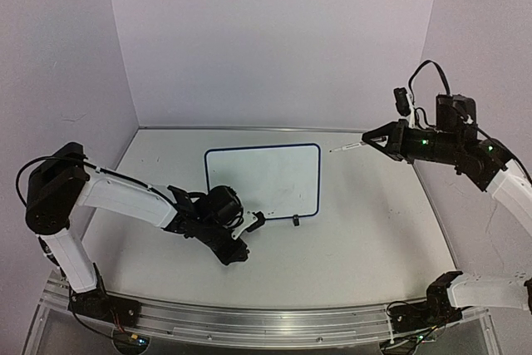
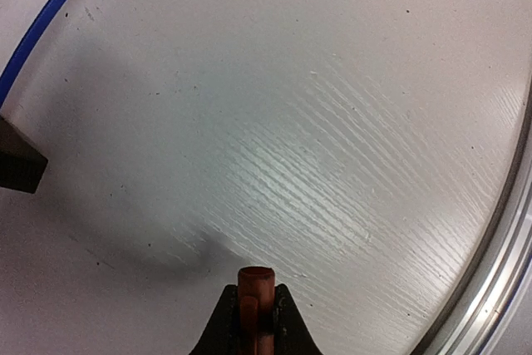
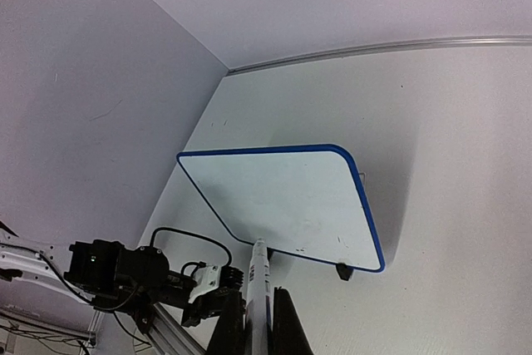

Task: Write a sentence on the whiteboard
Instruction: Place the pen cap at the center of the board, then hold the whiteboard on the whiteboard stand.

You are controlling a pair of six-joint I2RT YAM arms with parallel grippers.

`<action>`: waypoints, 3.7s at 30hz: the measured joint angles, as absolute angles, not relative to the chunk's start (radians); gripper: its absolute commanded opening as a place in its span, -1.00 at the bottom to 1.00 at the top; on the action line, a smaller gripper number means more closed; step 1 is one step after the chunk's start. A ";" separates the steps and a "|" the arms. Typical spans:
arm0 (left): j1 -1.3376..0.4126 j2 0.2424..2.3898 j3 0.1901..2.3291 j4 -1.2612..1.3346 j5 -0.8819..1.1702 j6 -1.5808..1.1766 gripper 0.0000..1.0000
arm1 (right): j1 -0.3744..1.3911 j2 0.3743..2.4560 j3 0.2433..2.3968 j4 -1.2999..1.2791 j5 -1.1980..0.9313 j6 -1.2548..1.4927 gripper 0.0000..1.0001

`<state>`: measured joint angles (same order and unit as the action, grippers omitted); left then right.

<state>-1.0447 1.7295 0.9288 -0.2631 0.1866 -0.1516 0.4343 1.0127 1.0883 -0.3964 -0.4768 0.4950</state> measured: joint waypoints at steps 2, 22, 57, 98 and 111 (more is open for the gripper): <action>-1.045 1.754 0.943 -0.262 0.177 -0.148 -0.85 | 0.434 1.013 1.081 -0.389 -0.476 0.498 -1.00; -1.058 1.821 1.010 -0.263 0.101 -0.138 0.38 | 0.434 1.018 1.075 -0.360 -0.460 0.487 -1.00; -0.431 1.335 1.236 -0.636 0.416 0.010 0.71 | 0.915 1.395 1.147 -0.117 -0.131 0.433 -1.00; -0.415 1.571 1.254 -0.464 0.561 0.149 -0.75 | 0.968 1.779 1.337 0.271 -0.084 0.483 -1.00; -0.412 1.571 1.233 -0.435 0.594 0.203 -1.00 | 0.968 1.801 1.353 0.276 -0.085 0.483 -1.00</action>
<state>-0.4120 1.5713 1.2326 -0.4352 0.5938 0.2033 0.9676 1.8011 1.3529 0.2761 -0.0848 0.4828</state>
